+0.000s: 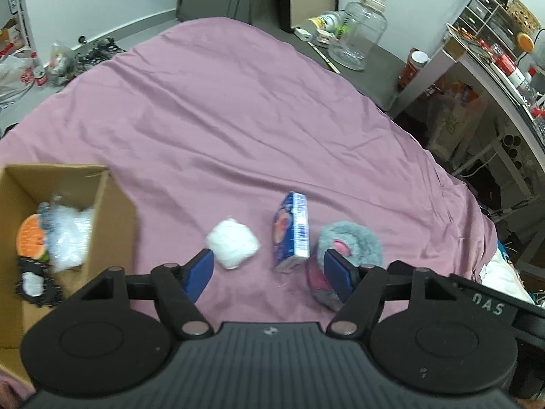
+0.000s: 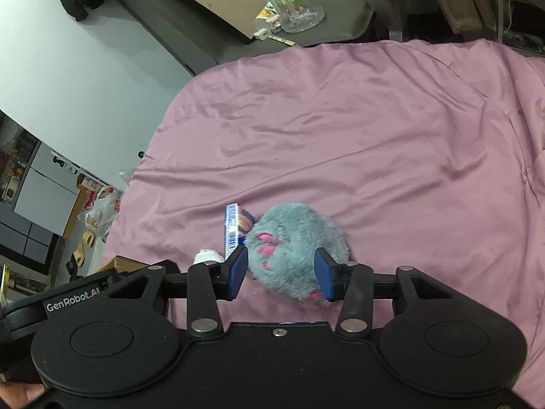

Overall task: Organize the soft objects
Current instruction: 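Move both tools back toward the grey fluffy plush, then close the left tool on the grey fluffy plush while the right tool grasps it too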

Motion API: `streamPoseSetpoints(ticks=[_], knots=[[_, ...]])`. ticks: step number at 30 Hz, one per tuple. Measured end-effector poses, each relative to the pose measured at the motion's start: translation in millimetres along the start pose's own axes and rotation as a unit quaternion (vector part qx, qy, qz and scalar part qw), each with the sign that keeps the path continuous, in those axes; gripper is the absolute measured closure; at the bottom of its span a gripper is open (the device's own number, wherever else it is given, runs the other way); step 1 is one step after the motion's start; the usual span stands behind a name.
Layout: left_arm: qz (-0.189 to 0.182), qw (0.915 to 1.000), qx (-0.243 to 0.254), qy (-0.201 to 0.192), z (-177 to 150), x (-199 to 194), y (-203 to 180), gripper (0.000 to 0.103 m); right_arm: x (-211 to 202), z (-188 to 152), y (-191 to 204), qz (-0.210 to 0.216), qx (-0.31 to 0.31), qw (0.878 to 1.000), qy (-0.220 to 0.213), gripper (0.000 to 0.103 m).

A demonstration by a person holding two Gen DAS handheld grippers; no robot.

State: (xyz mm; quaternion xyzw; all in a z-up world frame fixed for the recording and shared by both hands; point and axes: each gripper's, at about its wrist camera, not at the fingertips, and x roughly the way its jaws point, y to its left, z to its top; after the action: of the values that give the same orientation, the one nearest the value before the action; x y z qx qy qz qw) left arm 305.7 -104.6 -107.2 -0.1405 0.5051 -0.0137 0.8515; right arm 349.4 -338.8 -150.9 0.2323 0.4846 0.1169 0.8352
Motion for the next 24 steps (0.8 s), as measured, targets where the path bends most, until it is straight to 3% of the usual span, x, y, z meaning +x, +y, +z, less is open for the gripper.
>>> streamPoseSetpoints(ticks=[5, 13, 19, 24], knots=[[-0.013, 0.9998, -0.002, 0.018, 1.4, 21.3, -12.7, 0.048, 13.3, 4.5, -10.0, 0.004, 0.005, 1.0, 0.012, 0.064], [-0.032, 0.9984, -0.027, 0.039, 2.9, 49.4, -23.6, 0.06, 34.1, 8.7, -22.7, 0.007, 0.01, 0.999, 0.037, 0.065], [-0.036, 0.9965, -0.047, 0.06, -0.9, 68.2, -26.4, 0.071, 50.9, 7.1, -25.7, -0.004, 0.004, 0.998, 0.062, 0.075], [-0.042, 0.9945, -0.058, 0.076, -5.2, 77.4, -25.6, 0.071, 48.6, 5.7, -28.2, -0.002, 0.003, 0.998, 0.063, 0.085]])
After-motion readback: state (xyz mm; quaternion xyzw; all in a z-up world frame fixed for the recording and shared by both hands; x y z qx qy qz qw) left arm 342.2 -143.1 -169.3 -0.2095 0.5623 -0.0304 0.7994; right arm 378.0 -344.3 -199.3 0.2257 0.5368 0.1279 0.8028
